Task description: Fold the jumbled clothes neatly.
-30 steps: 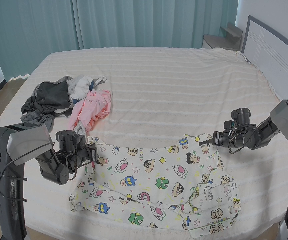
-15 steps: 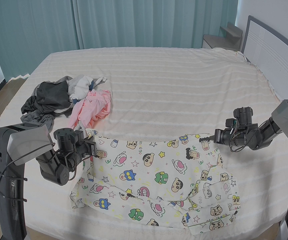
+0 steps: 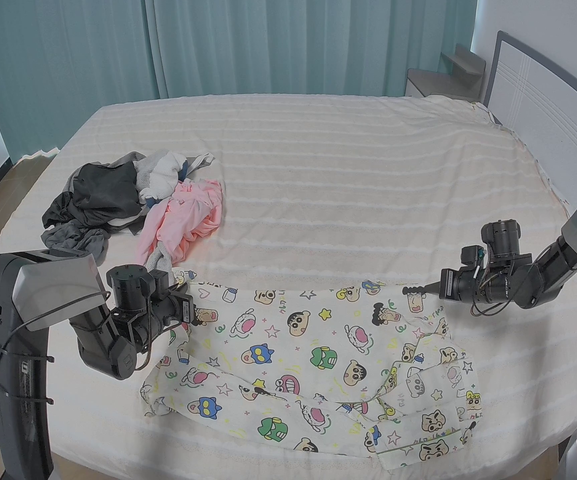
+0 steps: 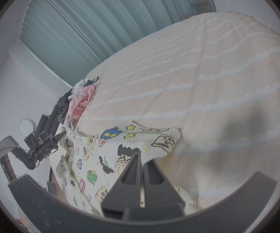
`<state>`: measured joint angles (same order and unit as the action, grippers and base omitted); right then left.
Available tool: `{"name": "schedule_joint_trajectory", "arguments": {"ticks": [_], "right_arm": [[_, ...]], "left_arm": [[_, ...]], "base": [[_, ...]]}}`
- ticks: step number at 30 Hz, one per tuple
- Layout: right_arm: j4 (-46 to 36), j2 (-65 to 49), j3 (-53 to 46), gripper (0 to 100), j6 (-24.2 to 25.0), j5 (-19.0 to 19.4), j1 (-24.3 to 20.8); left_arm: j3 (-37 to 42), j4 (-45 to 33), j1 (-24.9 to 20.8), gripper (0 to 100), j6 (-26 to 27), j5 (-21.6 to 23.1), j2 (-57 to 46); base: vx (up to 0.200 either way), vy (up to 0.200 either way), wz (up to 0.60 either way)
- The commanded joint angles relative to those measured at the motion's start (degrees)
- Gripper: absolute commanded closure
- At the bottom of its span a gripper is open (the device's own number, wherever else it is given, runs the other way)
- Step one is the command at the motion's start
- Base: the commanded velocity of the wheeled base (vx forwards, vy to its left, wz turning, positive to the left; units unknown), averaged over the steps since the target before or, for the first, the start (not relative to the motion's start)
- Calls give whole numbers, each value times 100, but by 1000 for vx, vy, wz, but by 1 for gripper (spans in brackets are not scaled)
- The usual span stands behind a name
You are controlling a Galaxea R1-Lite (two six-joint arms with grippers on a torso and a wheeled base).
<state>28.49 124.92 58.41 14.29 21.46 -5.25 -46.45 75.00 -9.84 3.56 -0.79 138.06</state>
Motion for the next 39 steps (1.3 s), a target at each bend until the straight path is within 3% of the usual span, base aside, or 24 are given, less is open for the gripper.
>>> {"name": "schedule_joint_trajectory", "arguments": {"ticks": [1, 17, 29, 39], "right_arm": [[-10, -486, -479, 100, -137, 219, 33], [-36, -952, -1929, 100, -1095, 702, 183], [-45, -855, -2597, 100, -1772, 667, 174], [-45, -635, -2791, 100, -1895, 465, 130]], "left_arm": [[74, -3, -9, 100, 48, 9, -156], [1155, 331, -62, 100, 453, 132, -323], [2025, 586, -159, 100, 620, 290, -262], [2333, 586, -273, 100, 620, 299, -112]], "base": [[0, 0, 0], [0, 0, 0], [0, 0, 0], [0, 0, 0]]}}
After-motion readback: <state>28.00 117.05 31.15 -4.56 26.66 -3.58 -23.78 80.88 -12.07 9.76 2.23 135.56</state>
